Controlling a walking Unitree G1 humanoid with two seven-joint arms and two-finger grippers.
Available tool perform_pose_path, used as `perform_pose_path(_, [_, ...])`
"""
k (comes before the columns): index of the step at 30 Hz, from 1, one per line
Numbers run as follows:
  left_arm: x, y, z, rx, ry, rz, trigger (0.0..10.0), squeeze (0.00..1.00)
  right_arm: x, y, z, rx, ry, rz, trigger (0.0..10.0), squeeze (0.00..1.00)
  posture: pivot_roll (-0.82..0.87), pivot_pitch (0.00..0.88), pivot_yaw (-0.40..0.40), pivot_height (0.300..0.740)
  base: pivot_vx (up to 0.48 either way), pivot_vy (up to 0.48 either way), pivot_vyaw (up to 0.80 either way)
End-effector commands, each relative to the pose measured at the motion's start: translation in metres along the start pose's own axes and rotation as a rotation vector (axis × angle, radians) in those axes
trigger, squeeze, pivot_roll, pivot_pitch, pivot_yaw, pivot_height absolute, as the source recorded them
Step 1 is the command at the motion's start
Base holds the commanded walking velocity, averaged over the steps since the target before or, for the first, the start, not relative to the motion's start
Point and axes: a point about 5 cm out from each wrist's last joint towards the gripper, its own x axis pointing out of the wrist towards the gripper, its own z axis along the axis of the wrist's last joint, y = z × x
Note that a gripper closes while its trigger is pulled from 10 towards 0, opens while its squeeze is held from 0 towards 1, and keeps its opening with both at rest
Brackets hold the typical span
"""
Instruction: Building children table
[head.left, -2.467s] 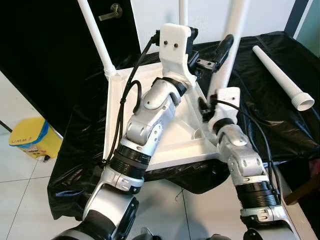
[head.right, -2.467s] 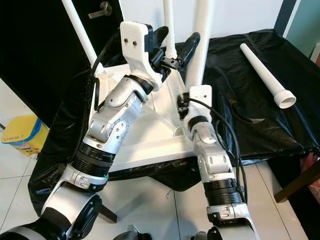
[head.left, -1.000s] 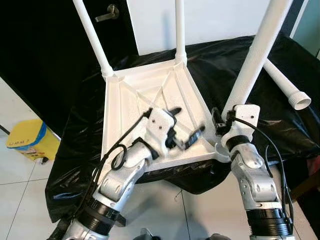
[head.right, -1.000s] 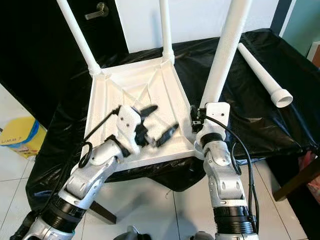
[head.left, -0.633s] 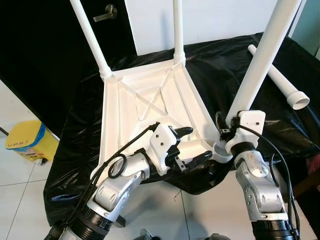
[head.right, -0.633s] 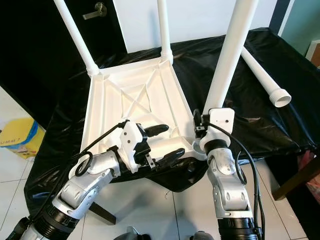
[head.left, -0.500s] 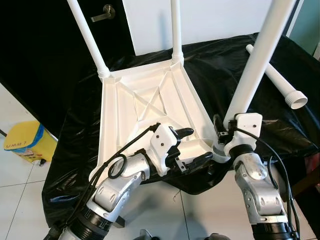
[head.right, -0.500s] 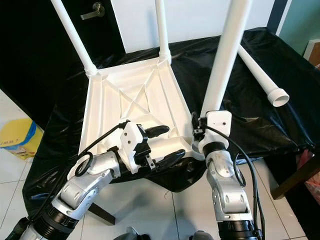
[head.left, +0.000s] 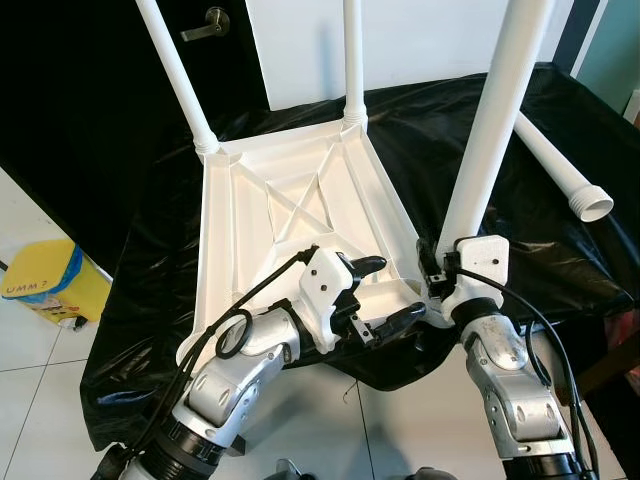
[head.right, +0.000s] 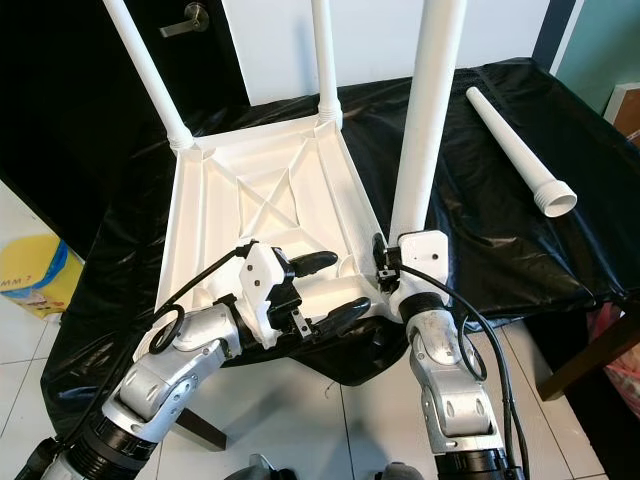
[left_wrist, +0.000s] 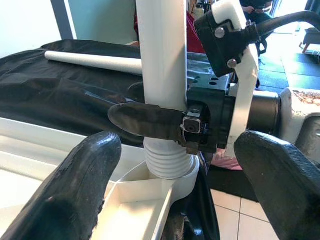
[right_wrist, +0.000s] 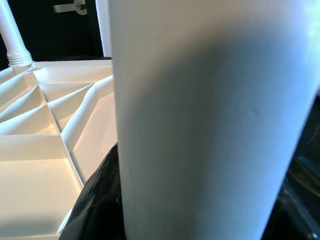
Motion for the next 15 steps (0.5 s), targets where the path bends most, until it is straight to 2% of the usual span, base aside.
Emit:
perform_pose_path(1, [-0.0032, -0.0006, 0.0012, 0.005, 0.008, -0.04, 10.0, 0.0, -0.002, 0.0025, -0.0034, -0.004, 0.012, 0.013, 10.0, 0.0, -0.15, 0.038, 0.067, 0.74, 0.0, 0.0, 0.0])
perform_pose_path(15, [-0.0029, -0.0002, 0.0022, 0.009, 0.01, -0.04, 10.0, 0.0, -0.0069, -0.003, -0.0085, -0.017, 0.021, -0.003, 10.0, 0.0, -0.15, 0.035, 0.072, 0.74, 0.0, 0.0, 0.0])
